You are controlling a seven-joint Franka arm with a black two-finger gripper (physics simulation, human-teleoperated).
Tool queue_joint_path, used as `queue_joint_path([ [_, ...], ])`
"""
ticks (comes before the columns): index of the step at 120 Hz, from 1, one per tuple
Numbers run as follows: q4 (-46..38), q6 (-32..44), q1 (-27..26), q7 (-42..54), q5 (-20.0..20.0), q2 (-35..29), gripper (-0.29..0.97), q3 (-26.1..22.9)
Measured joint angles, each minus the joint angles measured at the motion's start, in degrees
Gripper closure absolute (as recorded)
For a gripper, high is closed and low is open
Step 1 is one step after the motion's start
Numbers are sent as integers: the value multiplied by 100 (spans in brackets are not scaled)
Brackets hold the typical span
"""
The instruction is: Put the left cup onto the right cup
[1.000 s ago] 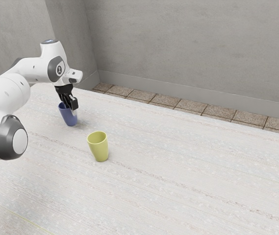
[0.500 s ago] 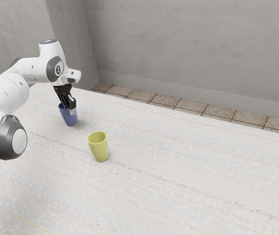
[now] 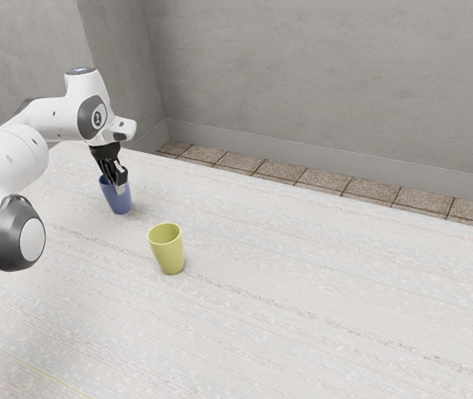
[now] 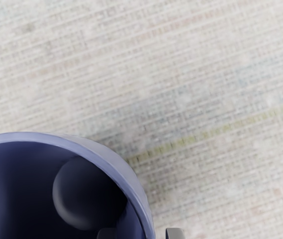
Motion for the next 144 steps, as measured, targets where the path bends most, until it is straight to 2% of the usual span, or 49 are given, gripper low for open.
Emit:
queue_joint_path([
  [39,-3,-7,0,-2,2,-4,75,-8],
  [77,-29,-27,-8,-7,19,-72,78,-4],
  [144,-770,-53,-164,-15,37,-909,79,34],
])
